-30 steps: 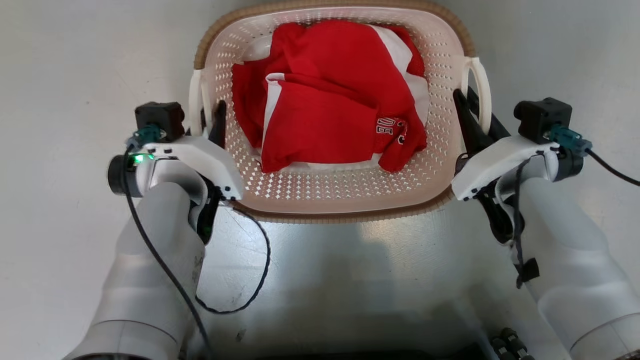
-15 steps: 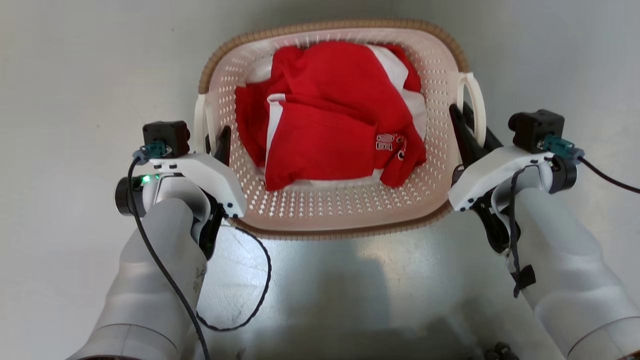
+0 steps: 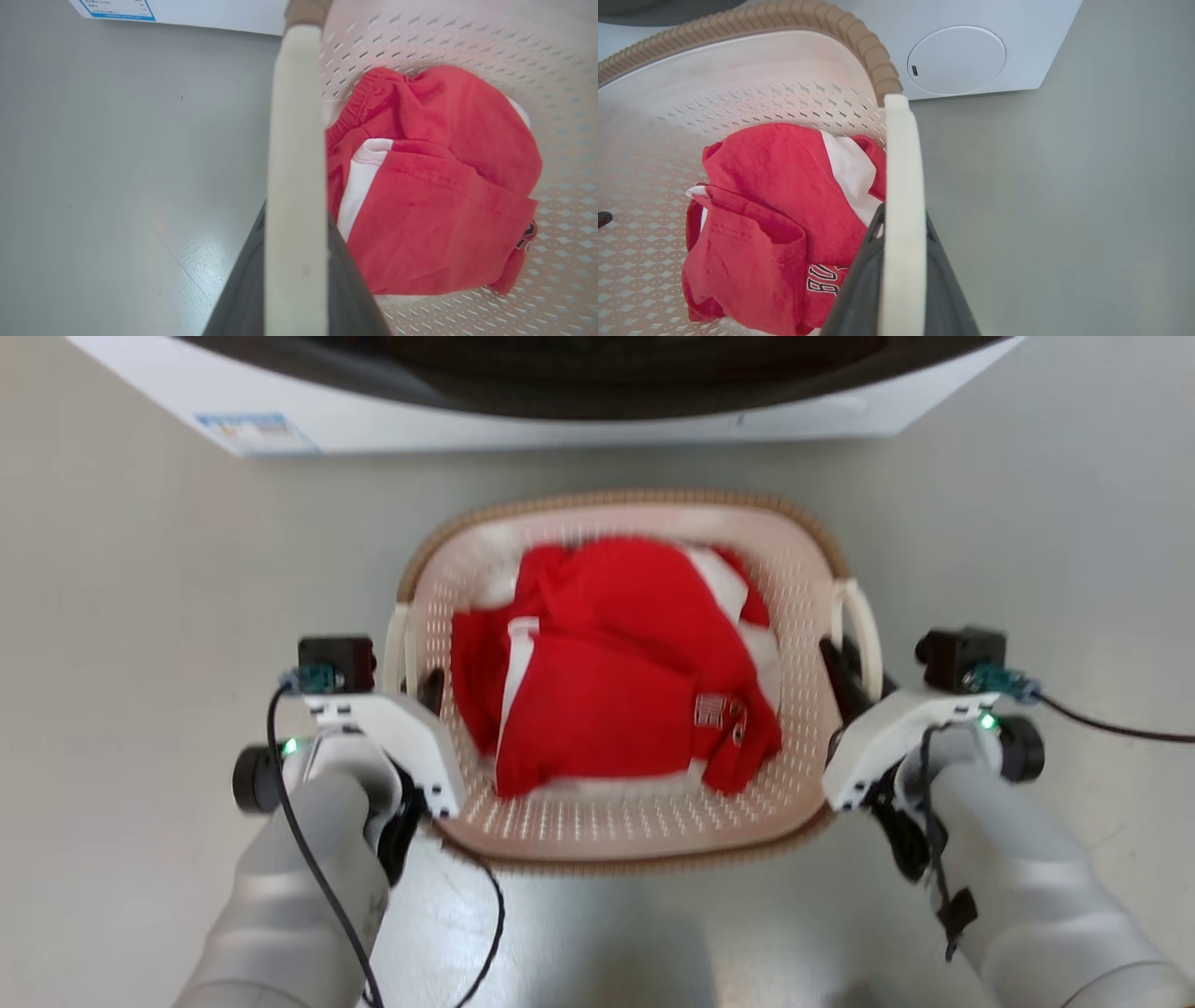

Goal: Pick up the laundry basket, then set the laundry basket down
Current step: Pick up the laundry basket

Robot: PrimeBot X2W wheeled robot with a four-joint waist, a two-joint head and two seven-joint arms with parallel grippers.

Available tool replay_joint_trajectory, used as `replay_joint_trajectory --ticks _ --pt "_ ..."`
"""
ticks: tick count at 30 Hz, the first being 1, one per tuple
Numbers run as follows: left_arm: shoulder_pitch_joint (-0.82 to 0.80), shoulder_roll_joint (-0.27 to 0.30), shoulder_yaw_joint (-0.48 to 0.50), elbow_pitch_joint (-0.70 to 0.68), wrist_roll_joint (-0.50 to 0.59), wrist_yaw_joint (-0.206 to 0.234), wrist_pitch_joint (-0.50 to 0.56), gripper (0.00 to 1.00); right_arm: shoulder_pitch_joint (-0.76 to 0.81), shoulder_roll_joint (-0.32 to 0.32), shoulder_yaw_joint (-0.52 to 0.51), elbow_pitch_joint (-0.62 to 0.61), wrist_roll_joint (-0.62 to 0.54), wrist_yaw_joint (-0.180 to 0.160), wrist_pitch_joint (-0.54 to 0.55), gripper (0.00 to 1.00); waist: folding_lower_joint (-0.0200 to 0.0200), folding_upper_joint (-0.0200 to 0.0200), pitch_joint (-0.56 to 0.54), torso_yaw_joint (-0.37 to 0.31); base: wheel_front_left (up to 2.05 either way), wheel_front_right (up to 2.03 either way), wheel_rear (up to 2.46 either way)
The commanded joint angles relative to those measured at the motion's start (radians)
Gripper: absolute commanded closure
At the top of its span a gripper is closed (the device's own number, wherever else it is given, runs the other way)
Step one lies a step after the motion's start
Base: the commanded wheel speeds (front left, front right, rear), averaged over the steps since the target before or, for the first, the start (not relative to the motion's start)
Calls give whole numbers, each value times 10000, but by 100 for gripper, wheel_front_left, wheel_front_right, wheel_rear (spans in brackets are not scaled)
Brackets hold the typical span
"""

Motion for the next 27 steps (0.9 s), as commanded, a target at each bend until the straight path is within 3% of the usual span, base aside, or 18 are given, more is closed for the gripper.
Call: replay_joint_trajectory --ticks 1,16,27 --pt "446 252 -19 -37 -116 -30 5 100 492 197 368 1 202 77 -12 100 0 0 -859 -154 0 0 0" --pt "2136 296 -1390 42 -1813 -30 1482 100 1518 245 2577 414 2044 77 1382 100 0 0 -4251 -365 0 0 0" --pt "2896 334 -2192 -107 -2506 -30 2368 100 1976 77 3504 418 3018 77 2346 100 0 0 -5713 -367 0 0 0"
